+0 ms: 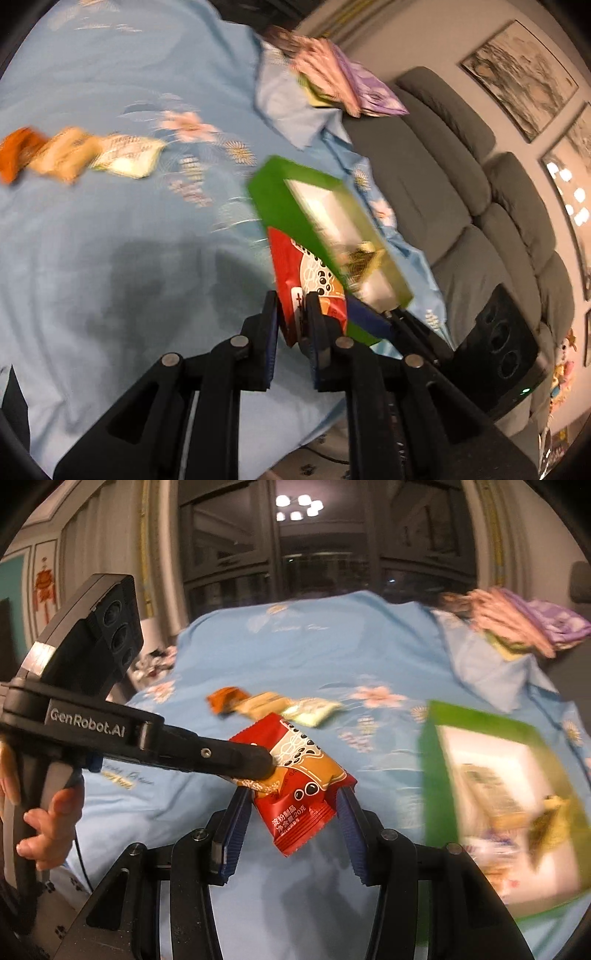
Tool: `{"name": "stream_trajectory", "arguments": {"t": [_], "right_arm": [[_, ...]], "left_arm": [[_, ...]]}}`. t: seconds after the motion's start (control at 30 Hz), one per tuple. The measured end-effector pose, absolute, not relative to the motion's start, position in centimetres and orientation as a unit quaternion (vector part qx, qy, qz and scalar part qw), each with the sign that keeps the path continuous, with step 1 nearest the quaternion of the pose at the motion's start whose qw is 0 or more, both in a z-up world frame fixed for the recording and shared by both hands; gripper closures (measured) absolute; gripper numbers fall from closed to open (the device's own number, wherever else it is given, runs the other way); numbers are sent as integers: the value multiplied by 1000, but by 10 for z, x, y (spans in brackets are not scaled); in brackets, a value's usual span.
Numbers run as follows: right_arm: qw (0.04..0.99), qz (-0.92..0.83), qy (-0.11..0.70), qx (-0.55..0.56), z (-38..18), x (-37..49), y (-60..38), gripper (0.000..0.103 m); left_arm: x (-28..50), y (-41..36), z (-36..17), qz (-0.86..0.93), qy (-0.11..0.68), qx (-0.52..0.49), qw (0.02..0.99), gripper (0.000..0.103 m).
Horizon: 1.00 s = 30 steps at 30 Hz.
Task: Organize snacks
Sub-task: 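Carry the red bag over the green box with both grippers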
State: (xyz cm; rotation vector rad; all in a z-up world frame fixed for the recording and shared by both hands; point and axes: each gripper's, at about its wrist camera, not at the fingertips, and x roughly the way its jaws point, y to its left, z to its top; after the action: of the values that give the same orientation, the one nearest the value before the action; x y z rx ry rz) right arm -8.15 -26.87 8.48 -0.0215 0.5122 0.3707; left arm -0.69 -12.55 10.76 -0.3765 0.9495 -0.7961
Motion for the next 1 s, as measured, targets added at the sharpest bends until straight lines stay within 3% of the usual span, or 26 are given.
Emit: {"name": "stream_trajectory", "arguments": {"t": [0.2, 0.47, 1.0], "right_arm": [[963, 128, 237, 19, 103, -78, -337, 53], [965, 77, 250, 36, 106, -61, -404, 53], [951, 60, 297, 64, 70, -44, -428, 53]], "left_arm": [[11, -206, 138, -419, 420, -115, 797, 93], [46, -273, 119, -446, 458, -129, 758, 93], [57, -296, 85, -408, 481, -94, 770, 92]]}}
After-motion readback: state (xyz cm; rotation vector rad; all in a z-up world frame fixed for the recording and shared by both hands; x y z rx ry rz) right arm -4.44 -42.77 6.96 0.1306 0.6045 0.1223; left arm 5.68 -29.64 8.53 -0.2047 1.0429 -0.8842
